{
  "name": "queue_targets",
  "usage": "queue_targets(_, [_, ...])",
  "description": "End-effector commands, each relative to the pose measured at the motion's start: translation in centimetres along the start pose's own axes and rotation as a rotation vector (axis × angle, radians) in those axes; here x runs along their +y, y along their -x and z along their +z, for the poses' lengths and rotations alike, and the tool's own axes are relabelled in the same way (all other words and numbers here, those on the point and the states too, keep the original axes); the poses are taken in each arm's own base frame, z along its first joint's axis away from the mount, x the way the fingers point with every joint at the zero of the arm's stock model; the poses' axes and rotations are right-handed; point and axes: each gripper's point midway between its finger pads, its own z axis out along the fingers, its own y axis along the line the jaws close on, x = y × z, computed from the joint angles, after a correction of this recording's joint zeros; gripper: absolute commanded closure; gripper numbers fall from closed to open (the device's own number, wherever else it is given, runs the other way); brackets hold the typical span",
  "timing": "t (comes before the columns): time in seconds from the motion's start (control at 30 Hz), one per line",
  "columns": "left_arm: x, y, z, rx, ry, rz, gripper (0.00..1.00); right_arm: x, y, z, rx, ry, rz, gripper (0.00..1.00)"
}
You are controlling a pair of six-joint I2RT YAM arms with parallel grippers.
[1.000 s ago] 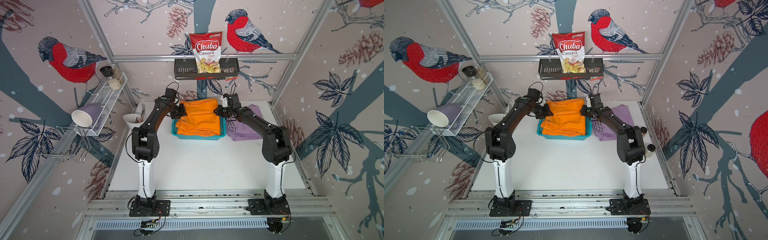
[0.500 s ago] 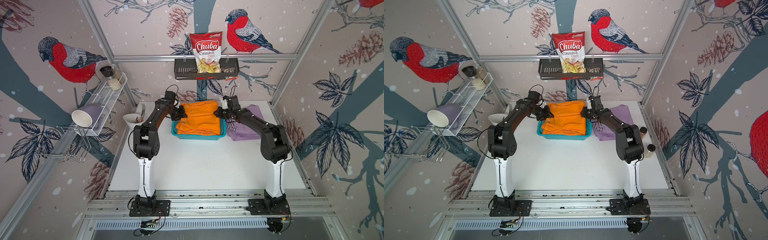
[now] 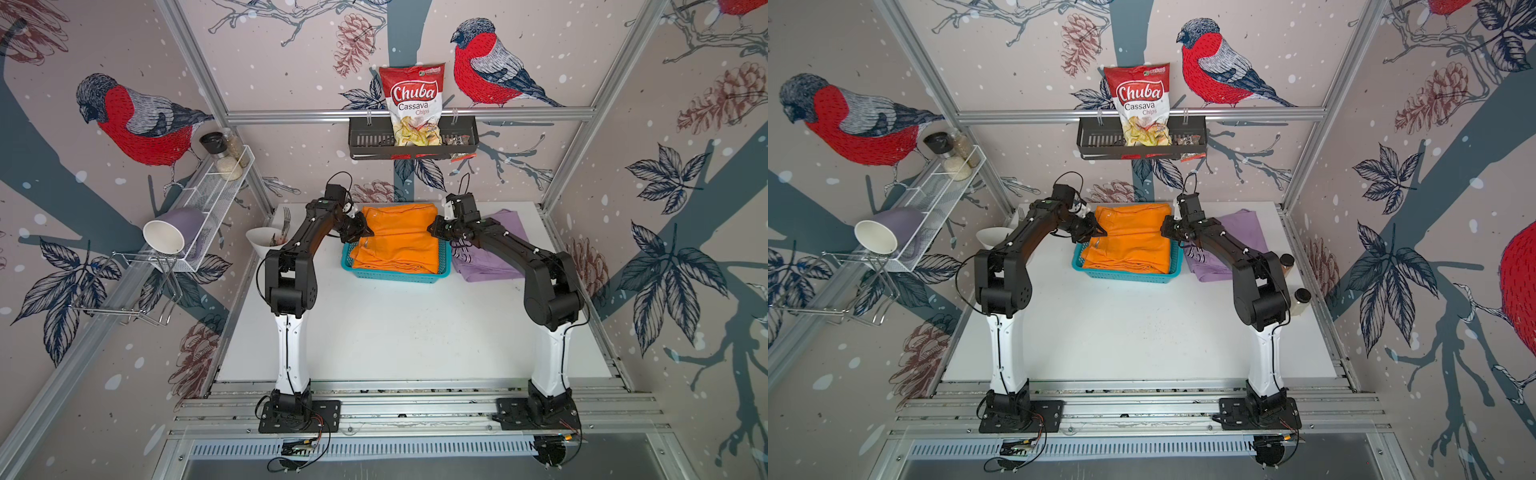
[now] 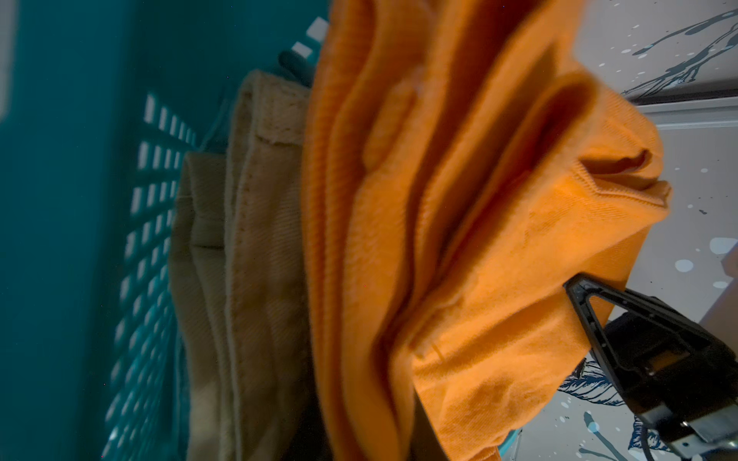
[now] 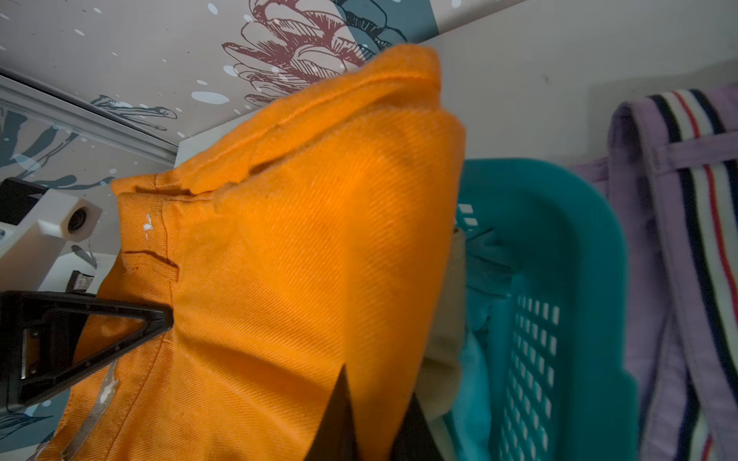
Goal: Put the folded long pants in the basket
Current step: Place the long pant in the basket.
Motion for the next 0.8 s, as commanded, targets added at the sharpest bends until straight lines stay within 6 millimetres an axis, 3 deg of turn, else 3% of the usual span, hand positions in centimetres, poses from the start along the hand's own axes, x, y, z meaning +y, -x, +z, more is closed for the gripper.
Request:
queue_targets(0.0, [4.2,1.2,-0.5,-0.060,0.163,-0.057,1.00,-4.0,-1.5,-0.9,0.004,-0.246,-0.003,1.00])
queue_targets(0.33, [6.4,1.5,1.7,-0.016,0.190,-0.090,1.00,-10.2,-9.7,3.7,0.211,-0.338,0.058,1.00])
queue_targets(0.4, [6.8,1.6,1.9,-0.014,0.192,-0.099,1.00,-10.7,-10.2,4.2,0.230,-0.327,0.073,1.00])
queue_targets(0.53, [7.4,1.6,2.4,-0.006,0.190,-0.112,1.00,-10.8,-9.5,3.9,0.208,-0.335,0.058,1.00])
queue_targets(0.6, [7.3,1.5,2.4,-0.003,0.180,-0.115,1.00,-10.2,-8.7,3.3,0.181,-0.321,0.045,0.92])
queue_targets(0.7, [5.8,1.5,1.8,-0.015,0.120,-0.099,0.60,-8.3,-7.0,2.0,0.118,-0.250,0.015,0.71])
queue_targets(0.77, [4.3,1.9,0.4,-0.057,0.079,-0.075,0.42,-7.1,-5.8,0.8,0.072,-0.222,-0.004,0.58])
